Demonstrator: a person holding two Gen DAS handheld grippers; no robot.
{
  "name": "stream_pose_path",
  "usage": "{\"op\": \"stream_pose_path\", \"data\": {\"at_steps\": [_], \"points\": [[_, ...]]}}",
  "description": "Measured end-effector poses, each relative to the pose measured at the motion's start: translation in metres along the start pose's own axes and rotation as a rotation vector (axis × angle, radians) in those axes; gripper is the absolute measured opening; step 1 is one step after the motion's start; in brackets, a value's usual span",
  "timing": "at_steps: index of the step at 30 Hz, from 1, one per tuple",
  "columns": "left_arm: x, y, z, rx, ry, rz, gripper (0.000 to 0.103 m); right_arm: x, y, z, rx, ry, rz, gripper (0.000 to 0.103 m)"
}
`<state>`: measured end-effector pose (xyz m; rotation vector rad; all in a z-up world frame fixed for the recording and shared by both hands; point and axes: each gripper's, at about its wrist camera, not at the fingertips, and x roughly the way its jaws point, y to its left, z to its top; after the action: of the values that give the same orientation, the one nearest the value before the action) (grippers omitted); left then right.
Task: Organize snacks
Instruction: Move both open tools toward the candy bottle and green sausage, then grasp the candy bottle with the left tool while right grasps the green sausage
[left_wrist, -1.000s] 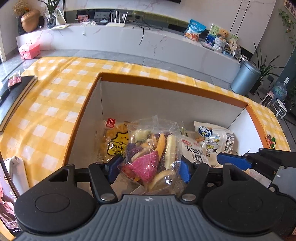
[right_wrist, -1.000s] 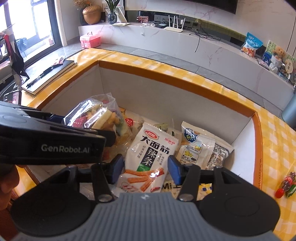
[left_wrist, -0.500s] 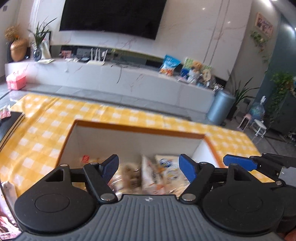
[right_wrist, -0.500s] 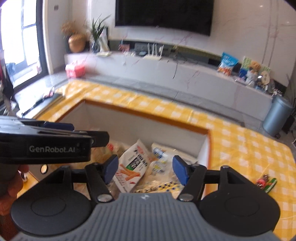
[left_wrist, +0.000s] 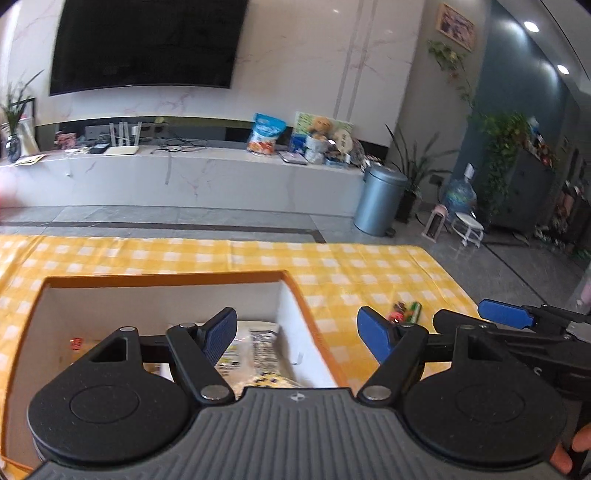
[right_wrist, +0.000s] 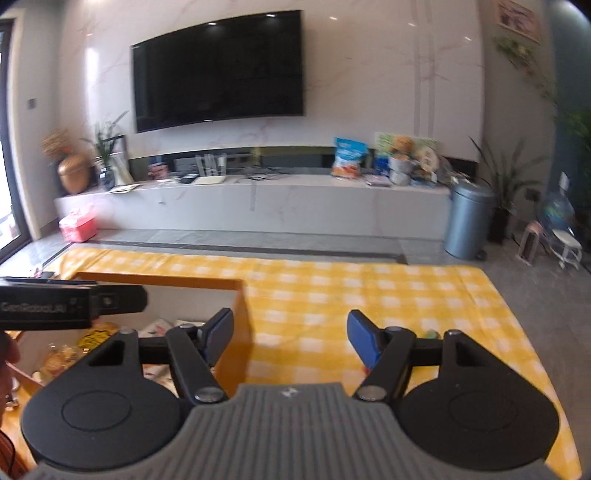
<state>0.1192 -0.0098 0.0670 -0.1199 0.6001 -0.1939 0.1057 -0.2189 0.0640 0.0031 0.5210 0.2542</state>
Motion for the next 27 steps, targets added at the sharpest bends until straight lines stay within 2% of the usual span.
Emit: {"op": "stream_pose_path", "data": {"at_steps": [6, 10, 14, 22, 25, 27], "points": [[0.032, -0.035, 0.0, 0.073, 0.115, -0.086, 0.087, 0.016, -0.058, -0.031, 0.127, 0.053, -0.13, 0.067], [0.054, -0.052, 0.0, 0.115, 0.187, -0.123, 0.085, 0.033, -0.085, -0.052, 0.204, 0.113, -0.157, 0.067], [0.076, -0.072, 0.006, 0.173, 0.229, -0.126, 0.082, 0.049, -0.104, -0.064, 0.264, 0.165, -0.167, 0.066], [0.136, -0.107, 0.013, 0.257, 0.323, -0.159, 0.082, 0.086, -0.139, -0.06, 0.357, 0.199, -0.191, 0.055], [0.166, -0.112, 0.011, 0.285, 0.385, -0.15, 0.079, 0.099, -0.156, -0.057, 0.424, 0.214, -0.183, 0.05], [0.183, -0.112, 0.01, 0.286, 0.424, -0.146, 0.076, 0.11, -0.166, -0.055, 0.469, 0.228, -0.181, 0.043]]}}
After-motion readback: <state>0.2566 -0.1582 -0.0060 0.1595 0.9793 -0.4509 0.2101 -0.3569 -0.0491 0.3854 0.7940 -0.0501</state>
